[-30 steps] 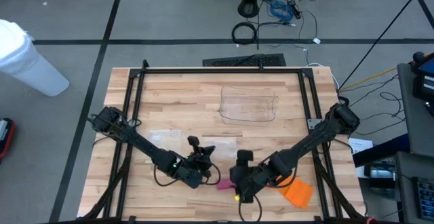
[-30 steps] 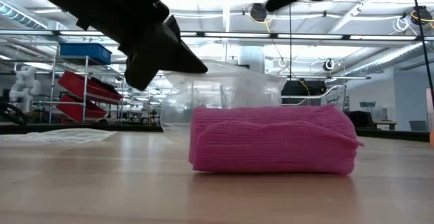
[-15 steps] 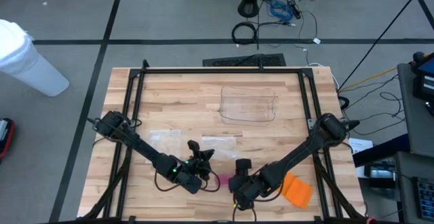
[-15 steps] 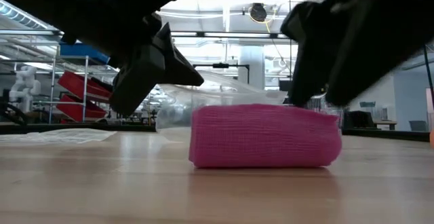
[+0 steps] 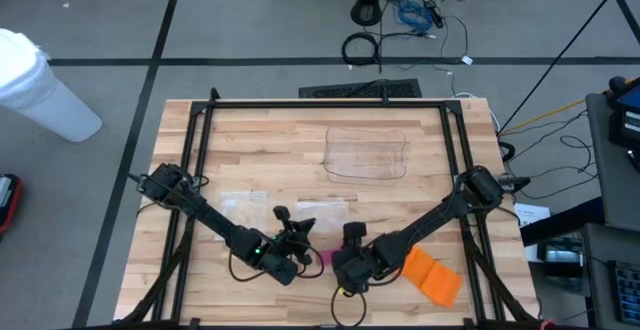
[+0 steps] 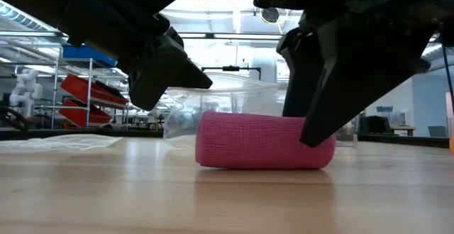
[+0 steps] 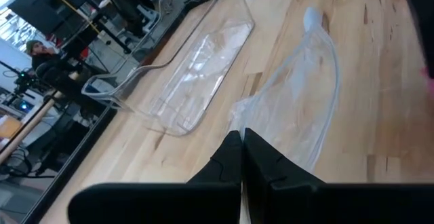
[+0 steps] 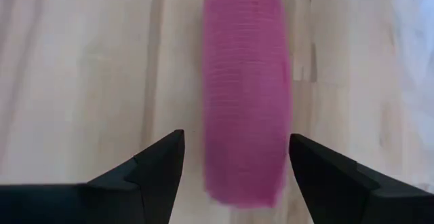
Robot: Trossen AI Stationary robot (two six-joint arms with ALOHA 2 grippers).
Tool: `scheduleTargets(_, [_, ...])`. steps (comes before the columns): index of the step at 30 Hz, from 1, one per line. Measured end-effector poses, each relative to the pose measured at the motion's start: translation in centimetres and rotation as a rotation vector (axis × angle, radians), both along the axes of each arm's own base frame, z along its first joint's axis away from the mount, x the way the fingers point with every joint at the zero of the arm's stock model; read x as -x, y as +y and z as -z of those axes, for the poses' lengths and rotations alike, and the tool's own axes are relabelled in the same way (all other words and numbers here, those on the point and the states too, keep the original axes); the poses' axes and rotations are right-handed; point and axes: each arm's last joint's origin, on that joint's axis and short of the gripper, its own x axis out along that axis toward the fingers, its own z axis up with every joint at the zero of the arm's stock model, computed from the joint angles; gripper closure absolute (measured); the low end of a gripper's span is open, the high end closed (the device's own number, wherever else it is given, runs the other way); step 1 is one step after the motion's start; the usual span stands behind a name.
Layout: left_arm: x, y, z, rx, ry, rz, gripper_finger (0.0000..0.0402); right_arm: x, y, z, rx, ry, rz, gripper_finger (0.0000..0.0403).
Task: Roll bandage
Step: Put the rolled pink bandage into the top transparent zip bag
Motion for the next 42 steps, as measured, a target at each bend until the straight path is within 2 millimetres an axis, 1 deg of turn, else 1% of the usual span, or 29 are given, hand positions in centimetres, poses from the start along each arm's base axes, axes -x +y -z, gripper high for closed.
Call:
scheduleTargets(3, [0.0,0.0,0.0,0.001,0.0,0.0,0.0401,-0.1,-0.1,0.5,0.052,-0.004,-0.017,0.0151])
scheduleTargets(5, [0.0,-0.1,0.0,0.007,-0.005,-0.001,0.0401,-0.4,-0.2,1.2,0.073,0.011,-0.036,0.0151])
scheduleTargets(7, [0.1,-0.1,0.0,0.02,-0.013,-0.007,0.0401,-0.6,-0.4,2.0,0.088,0.03,-0.04,0.0151])
scheduleTargets(10, [0.2,-0.1,0.1,0.031,-0.017,-0.013,0.0401,-0.8,-0.4,2.5,0.096,0.039,-0.045,0.0153])
scheduleTargets(13, [0.3,0.0,0.2,0.035,-0.009,-0.02,0.0401,-0.8,-0.5,2.6,0.084,0.039,-0.026,0.017])
scheduleTargets(19, [0.4,0.1,0.3,0.064,-0.027,-0.038,0.0401,-0.5,-0.7,1.3,0.007,0.038,0.015,0.0247])
scheduleTargets(22, [0.3,0.1,0.4,0.082,-0.017,-0.027,0.0401,-0.2,-0.9,-0.5,-0.035,0.002,0.057,0.0279])
scheduleTargets(24, [0.2,0.2,0.4,0.103,-0.014,-0.02,0.0401,0.1,-1.0,-1.7,-0.054,-0.016,0.084,0.0293])
scheduleTargets(28, [0.0,0.5,0.4,0.146,-0.017,-0.023,0.0401,0.6,-1.8,-3.9,-0.111,-0.052,0.167,0.03])
scheduleTargets(30, [-0.1,0.7,0.5,0.162,-0.026,-0.031,0.0401,0.5,-2.4,-4.3,-0.126,-0.062,0.224,0.0299])
scheduleTargets(33, [-0.2,0.8,0.5,0.174,-0.036,-0.042,0.0401,0.4,-3.7,-4.2,-0.126,-0.045,0.334,0.0298])
scheduleTargets(38, [-0.3,0.9,0.4,0.179,-0.041,-0.048,0.0401,0.4,-5.7,-3.7,-0.103,0.023,0.464,0.0301])
scheduleTargets(42, [-0.3,0.9,0.4,0.188,-0.054,-0.047,0.0401,0.3,-6.4,-3.4,-0.096,0.042,0.509,0.0299])
